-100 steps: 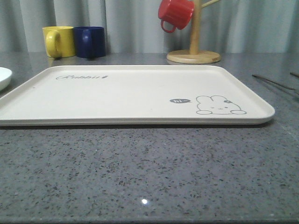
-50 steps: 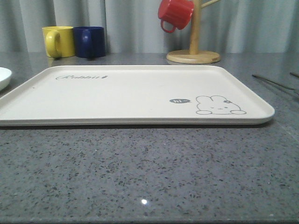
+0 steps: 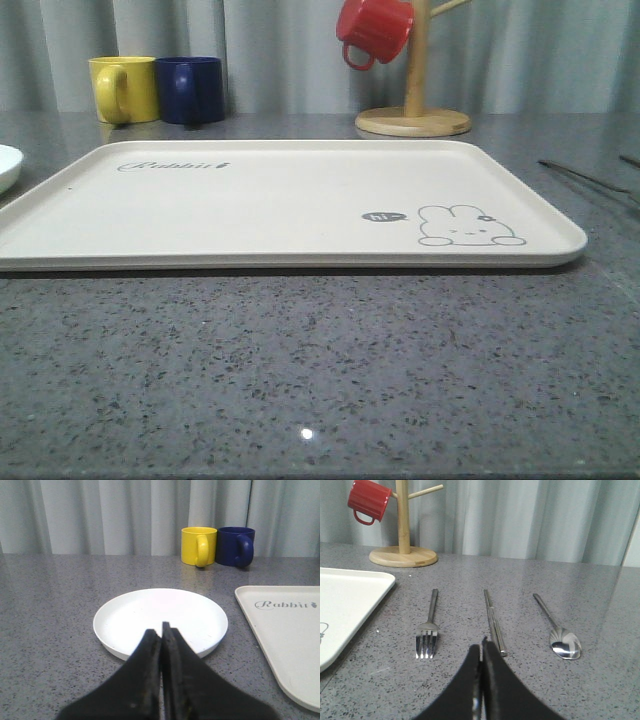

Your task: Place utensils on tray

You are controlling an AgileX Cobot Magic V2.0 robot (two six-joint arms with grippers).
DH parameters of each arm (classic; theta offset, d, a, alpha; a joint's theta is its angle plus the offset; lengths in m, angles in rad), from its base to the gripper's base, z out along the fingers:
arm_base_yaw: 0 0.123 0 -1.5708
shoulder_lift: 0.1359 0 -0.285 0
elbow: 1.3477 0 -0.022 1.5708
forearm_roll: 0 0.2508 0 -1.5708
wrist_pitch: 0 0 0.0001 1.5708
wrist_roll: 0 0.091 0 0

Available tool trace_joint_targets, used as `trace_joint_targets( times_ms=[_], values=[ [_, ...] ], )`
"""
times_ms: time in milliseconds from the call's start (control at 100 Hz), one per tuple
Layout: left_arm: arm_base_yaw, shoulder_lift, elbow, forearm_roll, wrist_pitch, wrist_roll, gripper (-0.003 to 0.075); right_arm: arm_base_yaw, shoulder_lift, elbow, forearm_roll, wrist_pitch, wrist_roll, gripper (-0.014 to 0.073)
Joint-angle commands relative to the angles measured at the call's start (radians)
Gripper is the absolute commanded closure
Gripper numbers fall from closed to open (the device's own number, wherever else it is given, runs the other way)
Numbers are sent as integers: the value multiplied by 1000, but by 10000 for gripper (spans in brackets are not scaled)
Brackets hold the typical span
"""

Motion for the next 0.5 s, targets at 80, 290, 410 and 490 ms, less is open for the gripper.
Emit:
trace_joint_targets(
  times_ms=[80,290,410,490],
  values=[
    [4,182,-154,1,19,-6,739,-4,-20,4,-12,-81,-8,668],
    [4,459,-294,-6,26,-6,692,-4,-20,4,-12,-81,-8,668],
    [4,630,-390,-6,47,-6,535,-4,-20,4,-12,-81,-8,668],
    [4,741,-469,-6,70,-6,416,-4,-20,4,-12,-81,-8,668]
  ],
)
